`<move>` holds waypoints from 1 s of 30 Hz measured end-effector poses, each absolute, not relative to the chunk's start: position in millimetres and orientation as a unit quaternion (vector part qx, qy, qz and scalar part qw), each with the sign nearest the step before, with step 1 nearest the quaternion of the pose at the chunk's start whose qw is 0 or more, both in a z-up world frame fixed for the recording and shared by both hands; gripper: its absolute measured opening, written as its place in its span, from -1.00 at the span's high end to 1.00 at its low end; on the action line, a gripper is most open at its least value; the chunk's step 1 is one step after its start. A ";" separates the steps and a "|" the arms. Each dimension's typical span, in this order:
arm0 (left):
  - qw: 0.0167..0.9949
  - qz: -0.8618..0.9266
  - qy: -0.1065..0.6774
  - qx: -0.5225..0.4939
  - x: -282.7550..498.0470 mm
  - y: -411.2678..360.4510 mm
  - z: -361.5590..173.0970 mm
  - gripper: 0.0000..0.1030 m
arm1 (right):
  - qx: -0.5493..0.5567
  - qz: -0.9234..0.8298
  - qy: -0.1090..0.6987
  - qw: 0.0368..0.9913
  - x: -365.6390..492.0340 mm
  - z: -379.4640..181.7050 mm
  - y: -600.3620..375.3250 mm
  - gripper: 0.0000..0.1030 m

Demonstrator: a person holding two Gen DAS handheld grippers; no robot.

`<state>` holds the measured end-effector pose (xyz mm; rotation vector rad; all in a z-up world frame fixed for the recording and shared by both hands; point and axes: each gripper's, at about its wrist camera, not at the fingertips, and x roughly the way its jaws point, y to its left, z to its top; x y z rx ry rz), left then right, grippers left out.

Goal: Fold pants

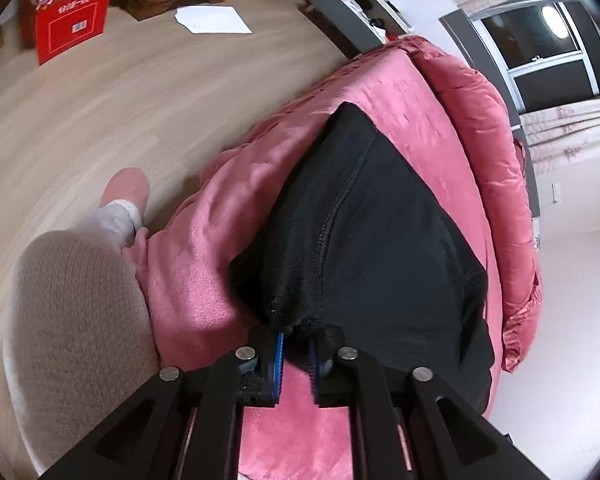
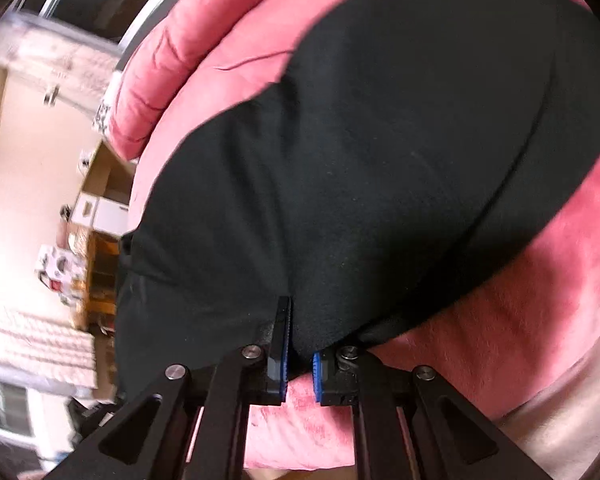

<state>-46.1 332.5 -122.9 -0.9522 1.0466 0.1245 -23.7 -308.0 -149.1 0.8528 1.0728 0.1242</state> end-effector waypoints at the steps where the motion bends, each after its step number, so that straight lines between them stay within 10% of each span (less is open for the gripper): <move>1: 0.759 0.059 0.476 -0.440 -47.7 331.6 -121.8 0.69 | 0.404 0.064 0.488 0.771 -24.2 -148.8 -309.9 0.77; 12: 0.866 0.108 0.349 -0.341 -57.9 309.5 -22.8 0.52 | 0.449 -0.021 0.377 0.810 -24.4 -122.6 -411.0 0.54; 30: 0.828 -0.115 0.515 -0.192 56.6 112.6 -77.6 0.52 | 0.401 -0.146 0.311 0.849 -33.5 -86.9 -509.7 0.85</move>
